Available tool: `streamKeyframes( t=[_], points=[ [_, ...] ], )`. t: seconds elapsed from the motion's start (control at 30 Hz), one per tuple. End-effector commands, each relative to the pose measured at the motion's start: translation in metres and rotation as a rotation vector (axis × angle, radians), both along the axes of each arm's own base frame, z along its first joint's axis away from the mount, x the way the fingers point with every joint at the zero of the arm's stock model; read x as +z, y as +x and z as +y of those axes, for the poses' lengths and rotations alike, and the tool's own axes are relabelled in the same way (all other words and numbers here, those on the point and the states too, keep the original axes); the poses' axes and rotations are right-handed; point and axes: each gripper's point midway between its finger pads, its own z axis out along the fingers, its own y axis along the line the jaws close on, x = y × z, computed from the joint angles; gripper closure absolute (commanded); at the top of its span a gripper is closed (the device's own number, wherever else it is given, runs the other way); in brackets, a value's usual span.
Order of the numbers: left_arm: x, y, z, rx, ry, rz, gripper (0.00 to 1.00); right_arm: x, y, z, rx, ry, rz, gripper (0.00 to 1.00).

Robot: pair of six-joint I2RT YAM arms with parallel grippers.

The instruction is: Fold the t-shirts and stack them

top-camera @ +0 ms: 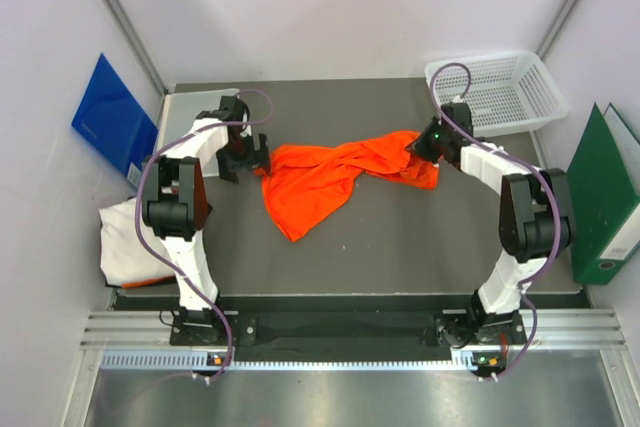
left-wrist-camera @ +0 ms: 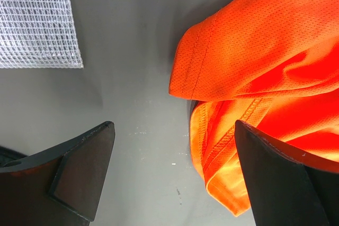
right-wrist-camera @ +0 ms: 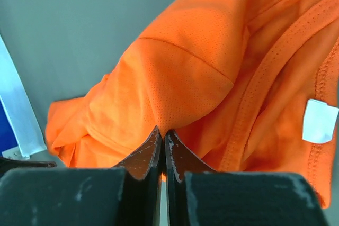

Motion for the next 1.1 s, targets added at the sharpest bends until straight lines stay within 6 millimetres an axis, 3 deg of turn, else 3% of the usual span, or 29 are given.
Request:
streamKeyframes(
  t=[0.0, 0.17, 0.4, 0.6, 0.97, 1.0, 1.07],
  points=[
    [0.013, 0.01, 0.001, -0.007, 0.011, -0.05, 0.01, 0.074, 0.013, 0.003, 0.005, 0.014, -0.171, 1.0],
    [0.026, 0.017, -0.005, 0.01, -0.03, -0.107, 0.01, 0.111, 0.012, -0.003, 0.001, -0.012, -0.245, 1.0],
    [0.04, 0.028, -0.031, 0.019, -0.2, -0.186, 0.01, 0.116, 0.014, -0.012, -0.017, -0.008, -0.258, 1.0],
    [0.018, 0.031, -0.034, 0.052, -0.22, -0.15, 0.01, 0.112, 0.018, -0.018, -0.019, 0.002, -0.25, 1.0],
    [-0.009, 0.04, -0.026, 0.064, -0.166, -0.119, 0.14, 0.106, 0.017, -0.025, -0.024, 0.006, -0.239, 1.0],
    [-0.009, 0.042, -0.026, 0.063, -0.165, -0.121, 0.21, 0.105, 0.016, -0.025, -0.022, 0.01, -0.237, 1.0],
    [-0.006, 0.045, -0.026, 0.058, -0.162, -0.14, 0.59, 0.103, 0.015, -0.023, -0.018, 0.014, -0.233, 1.0]
  ],
)
